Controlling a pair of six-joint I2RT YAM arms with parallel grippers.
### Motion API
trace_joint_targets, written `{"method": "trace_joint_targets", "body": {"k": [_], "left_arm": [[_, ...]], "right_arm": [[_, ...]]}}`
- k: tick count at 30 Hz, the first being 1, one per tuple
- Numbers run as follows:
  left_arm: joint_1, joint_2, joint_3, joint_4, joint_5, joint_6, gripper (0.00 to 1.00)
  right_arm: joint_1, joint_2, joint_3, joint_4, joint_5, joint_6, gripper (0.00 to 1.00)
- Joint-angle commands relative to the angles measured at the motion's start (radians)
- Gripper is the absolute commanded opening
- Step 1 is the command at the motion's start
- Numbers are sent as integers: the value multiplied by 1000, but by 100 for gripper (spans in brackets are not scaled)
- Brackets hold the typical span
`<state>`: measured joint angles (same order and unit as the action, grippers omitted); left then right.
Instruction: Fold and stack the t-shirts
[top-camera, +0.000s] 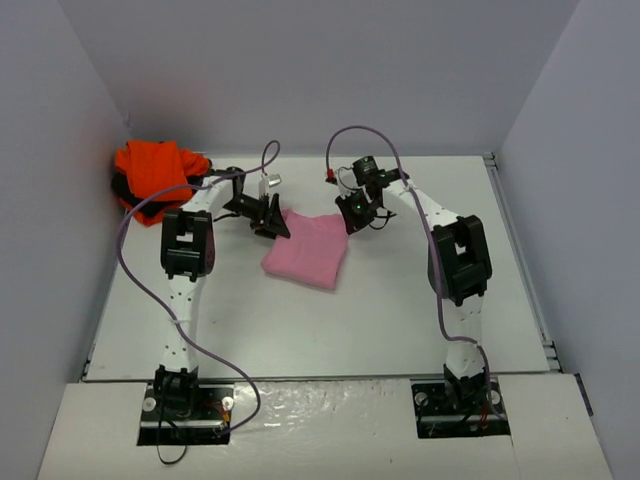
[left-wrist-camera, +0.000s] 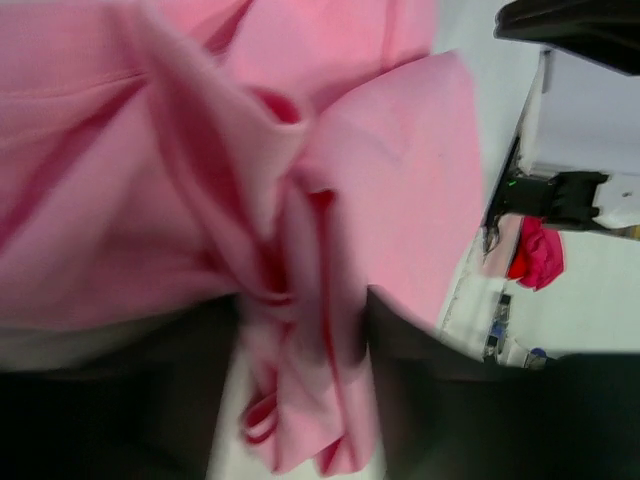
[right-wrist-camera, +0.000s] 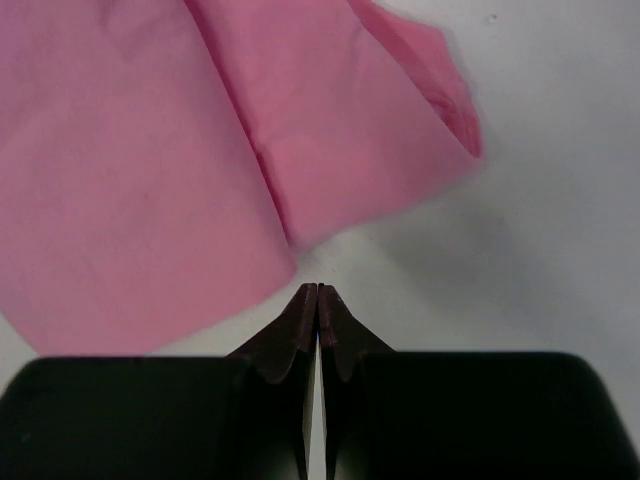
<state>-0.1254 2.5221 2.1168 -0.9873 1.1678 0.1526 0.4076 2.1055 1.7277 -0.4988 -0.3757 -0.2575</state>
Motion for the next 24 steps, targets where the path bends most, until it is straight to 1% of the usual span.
{"method": "trace_joint_targets", "body": {"k": [1, 2, 6, 10, 12, 14, 16, 18, 19, 21, 24], "left_arm": [[-5, 31, -4, -45, -61, 57, 7], [-5, 33, -4, -39, -68, 49, 0], [-2, 1, -23, 30, -82, 17, 0], [4, -64, -23, 49, -119, 4, 0], [29, -141, -12, 60, -133, -7, 0], [60, -200, 40, 51, -154, -15, 0], [104, -227, 135, 10, -157, -29, 0], [139, -236, 254, -54, -128, -38, 0], [189, -254, 285, -61, -107, -59, 0], [241, -295, 289, 17, -94, -105, 0], [282, -348, 251, 74, -96, -140, 0]], "right_arm": [[69, -1, 65, -5, 33, -3, 0], [79, 3, 66, -6, 47, -6, 0], [100, 15, 80, -13, 92, -17, 0], [103, 17, 98, -24, 135, -29, 0], [99, 8, 112, -30, 161, -37, 0], [90, -2, 125, -36, 179, -42, 0], [75, -18, 135, -38, 186, -47, 0], [61, -36, 137, -38, 189, -50, 0], [49, -45, 134, -38, 187, -50, 0], [36, -60, 122, -36, 188, -54, 0], [22, -81, 105, -34, 173, -54, 0]]}}
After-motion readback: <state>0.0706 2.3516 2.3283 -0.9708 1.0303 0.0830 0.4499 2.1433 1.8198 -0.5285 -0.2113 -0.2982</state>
